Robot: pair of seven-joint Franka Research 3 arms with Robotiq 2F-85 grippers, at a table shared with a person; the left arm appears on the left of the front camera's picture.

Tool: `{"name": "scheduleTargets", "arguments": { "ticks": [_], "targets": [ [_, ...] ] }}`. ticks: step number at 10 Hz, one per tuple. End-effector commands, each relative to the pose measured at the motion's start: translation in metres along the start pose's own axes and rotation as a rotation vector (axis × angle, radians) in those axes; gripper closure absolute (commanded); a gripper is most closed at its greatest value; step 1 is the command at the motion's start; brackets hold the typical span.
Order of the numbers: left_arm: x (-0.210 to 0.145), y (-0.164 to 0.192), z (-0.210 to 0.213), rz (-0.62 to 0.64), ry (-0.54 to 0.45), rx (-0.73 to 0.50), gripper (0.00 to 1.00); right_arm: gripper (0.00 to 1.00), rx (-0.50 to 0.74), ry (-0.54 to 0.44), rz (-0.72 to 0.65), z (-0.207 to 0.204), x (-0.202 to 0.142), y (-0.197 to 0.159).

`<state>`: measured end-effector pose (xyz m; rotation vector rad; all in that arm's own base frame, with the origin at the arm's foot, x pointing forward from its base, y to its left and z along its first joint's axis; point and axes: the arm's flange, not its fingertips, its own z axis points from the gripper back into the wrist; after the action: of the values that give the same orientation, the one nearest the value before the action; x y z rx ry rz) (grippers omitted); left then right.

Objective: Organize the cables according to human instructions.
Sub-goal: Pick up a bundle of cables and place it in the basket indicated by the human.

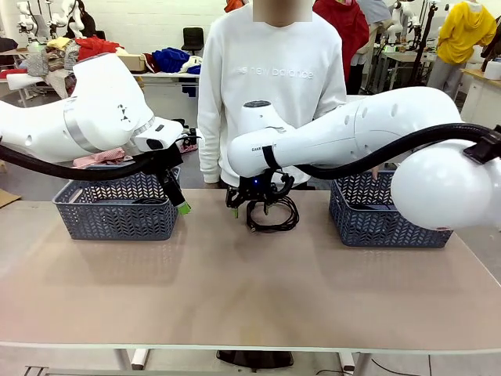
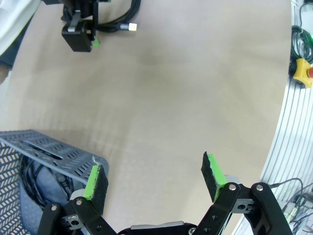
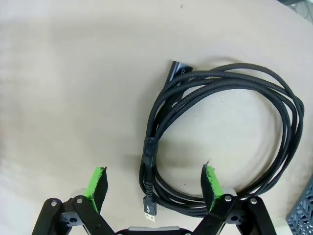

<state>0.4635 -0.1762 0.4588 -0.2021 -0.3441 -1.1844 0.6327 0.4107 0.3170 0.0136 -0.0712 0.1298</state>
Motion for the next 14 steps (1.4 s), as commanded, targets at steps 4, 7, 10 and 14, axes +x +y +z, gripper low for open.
{"name": "scheduleTargets", "arguments": {
  "ticks": [4, 7, 10, 14],
  "targets": [
    [-0.0013, 0.0024, 0.0007, -0.001, 0.003, -0.004, 0.00, 0.00, 0.007, 0.012, -0.085, -0.0027, 0.0119, 0.0011],
    [-0.0013, 0.0024, 0.0007, -0.001, 0.003, -0.004, 0.00, 0.19, 0.012, 0.009, -0.084, -0.0037, 0.0150, 0.0006],
    [-0.0013, 0.0024, 0.0007, -0.001, 0.003, -0.004, 0.00, 0.52, 0.016, -0.001, -0.069, -0.0035, 0.0169, 0.0036],
    [-0.0013, 0.0024, 0.0007, -0.001, 0.003, -0.004, 0.00, 0.91, 0.026, 0.000, -0.065, -0.0053, 0.0182, 0.0040]
  ]
}}
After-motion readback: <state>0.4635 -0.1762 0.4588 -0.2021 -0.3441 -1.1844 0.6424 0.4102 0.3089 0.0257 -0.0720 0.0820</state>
